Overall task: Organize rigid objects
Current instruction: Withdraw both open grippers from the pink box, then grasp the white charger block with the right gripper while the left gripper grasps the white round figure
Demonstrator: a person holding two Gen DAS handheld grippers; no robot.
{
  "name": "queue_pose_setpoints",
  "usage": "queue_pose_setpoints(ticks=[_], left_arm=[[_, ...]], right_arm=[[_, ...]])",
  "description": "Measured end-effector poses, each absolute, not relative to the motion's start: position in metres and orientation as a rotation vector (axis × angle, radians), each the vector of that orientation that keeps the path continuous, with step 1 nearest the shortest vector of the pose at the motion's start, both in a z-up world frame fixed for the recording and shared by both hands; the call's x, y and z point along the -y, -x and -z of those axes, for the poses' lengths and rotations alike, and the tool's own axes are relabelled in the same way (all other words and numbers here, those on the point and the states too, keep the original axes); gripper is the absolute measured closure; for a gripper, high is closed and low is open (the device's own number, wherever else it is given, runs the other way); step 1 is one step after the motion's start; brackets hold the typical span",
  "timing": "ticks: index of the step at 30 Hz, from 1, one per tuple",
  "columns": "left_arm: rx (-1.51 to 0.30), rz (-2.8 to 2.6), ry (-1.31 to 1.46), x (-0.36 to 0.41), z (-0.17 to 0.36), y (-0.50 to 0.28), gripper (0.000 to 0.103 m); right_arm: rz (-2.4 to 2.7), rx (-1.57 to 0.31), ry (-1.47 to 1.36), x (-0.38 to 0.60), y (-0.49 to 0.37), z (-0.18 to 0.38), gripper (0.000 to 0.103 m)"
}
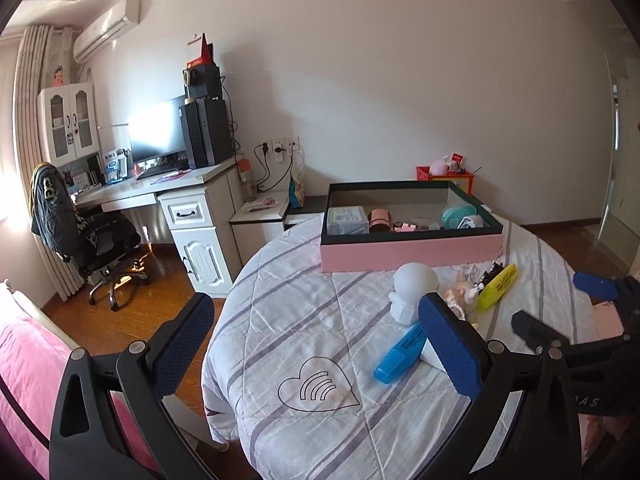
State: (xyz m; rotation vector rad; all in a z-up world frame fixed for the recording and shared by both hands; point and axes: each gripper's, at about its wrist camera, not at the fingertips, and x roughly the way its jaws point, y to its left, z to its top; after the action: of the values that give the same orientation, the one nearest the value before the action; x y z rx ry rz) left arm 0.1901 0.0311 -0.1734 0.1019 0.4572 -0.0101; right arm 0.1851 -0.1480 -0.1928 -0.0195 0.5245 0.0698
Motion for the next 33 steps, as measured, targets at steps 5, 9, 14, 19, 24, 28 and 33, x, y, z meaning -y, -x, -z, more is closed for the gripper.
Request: queue_pose_setpoints(ticks=[5,9,14,19,24,28,33], left_arm=[[-0.495,0.007,-0.114,-0.034,0.185,-0.198,0.0],[-0.517,0.0,-0.112,-0.038,0.19,-0.204,0.0],[-0.548,0.014,-0.107,-0.034,0.198,-0.213,0.0],[-0.582,0.056,-0.129,-0.02,0.206,-0.223,0.0],[-0.624,0.108,-0.143,-0.002,0.215,-0.242,0.0],[-0.655,0.137,-0.159,0.016,0.223,-0.263,0.0],[-0.698,0.169,-0.177,0.038,0.232,-0.294,0.0]], right_arm=[[-0.174,-0.658,0.007,0.128,-0.213,0.233,0.004],[-0.231,-0.723,0.009,0.115,-0.23,0.251,0.02],[-0.32,-0.771,0.004,0.11,-0.24,0.26,0.067],[-0.372,-0.752,0.026,0.111,-0.229,0.259,0.078],[-0.34,-0.727,0.043,0.131,-0.214,0.253,0.079],[-0.301,-0.69,0.018,0.156,-0.207,0.242,0.079],[-0.244,-0.655,-0.011,0.184,-0.216,0.234,0.079]])
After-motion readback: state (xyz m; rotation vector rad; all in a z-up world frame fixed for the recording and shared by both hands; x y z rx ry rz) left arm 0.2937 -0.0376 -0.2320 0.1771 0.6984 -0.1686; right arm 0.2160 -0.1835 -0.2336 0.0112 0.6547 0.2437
